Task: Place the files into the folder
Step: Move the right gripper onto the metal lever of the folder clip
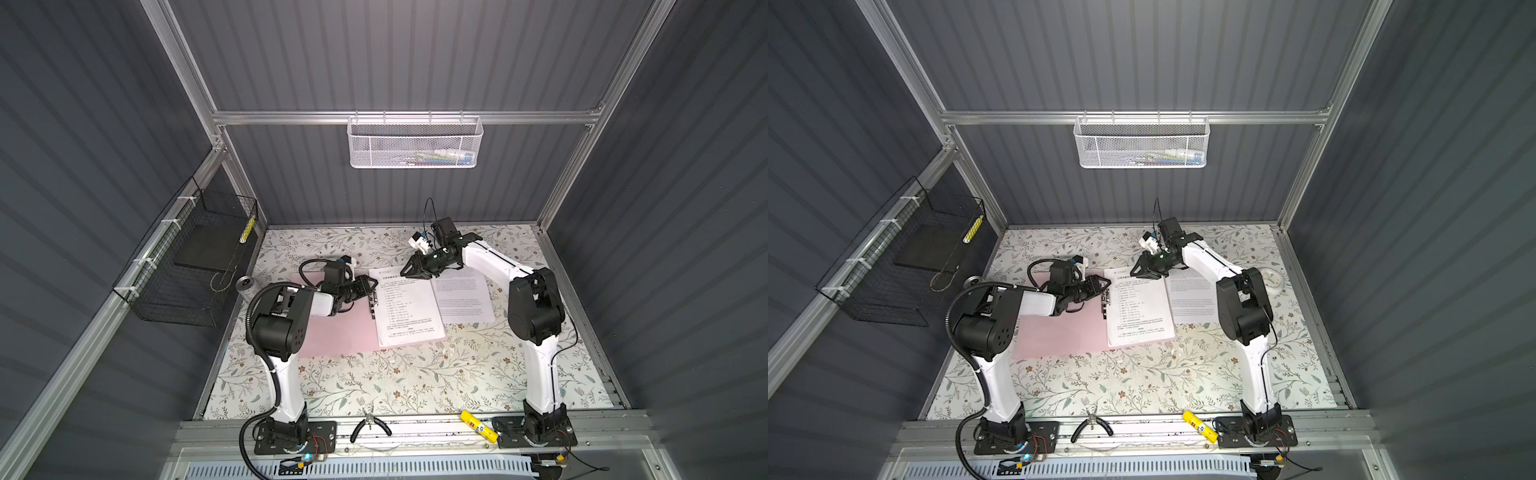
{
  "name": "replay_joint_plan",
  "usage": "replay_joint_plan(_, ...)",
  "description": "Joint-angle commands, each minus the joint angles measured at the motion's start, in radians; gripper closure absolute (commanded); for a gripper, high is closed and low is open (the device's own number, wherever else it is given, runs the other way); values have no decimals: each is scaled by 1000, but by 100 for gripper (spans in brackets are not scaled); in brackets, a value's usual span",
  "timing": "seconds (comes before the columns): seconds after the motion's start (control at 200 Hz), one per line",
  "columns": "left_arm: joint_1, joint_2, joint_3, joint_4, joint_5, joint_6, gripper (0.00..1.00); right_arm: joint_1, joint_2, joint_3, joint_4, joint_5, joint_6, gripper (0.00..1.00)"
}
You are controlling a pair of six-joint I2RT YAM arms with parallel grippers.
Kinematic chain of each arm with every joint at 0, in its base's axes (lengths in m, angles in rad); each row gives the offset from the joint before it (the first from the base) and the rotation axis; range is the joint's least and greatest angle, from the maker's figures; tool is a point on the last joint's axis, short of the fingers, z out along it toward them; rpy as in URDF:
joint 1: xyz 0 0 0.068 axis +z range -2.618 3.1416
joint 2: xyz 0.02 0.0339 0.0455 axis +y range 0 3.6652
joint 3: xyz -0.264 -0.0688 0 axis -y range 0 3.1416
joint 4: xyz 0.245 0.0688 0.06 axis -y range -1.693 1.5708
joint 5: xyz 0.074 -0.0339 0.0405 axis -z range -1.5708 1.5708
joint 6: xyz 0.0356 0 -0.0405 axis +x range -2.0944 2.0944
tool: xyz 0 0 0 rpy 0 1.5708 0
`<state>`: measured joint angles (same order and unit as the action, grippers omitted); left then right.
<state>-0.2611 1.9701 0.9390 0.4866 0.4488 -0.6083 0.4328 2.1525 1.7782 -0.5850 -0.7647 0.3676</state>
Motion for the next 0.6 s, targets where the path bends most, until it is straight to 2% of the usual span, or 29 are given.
replay_joint_plan(0.0, 0, 10, 18, 27, 35, -13, 52, -6, -34, -12, 11, -19, 7, 70)
replay_joint_plan(0.2, 0, 18, 5, 95, 91, -59, 53, -7, -40, -21, 18, -17, 11, 70)
replay_joint_plan(0.595, 0, -51, -43, 130, 113, -67, 54, -7, -58, -52, 36, -14, 14, 70)
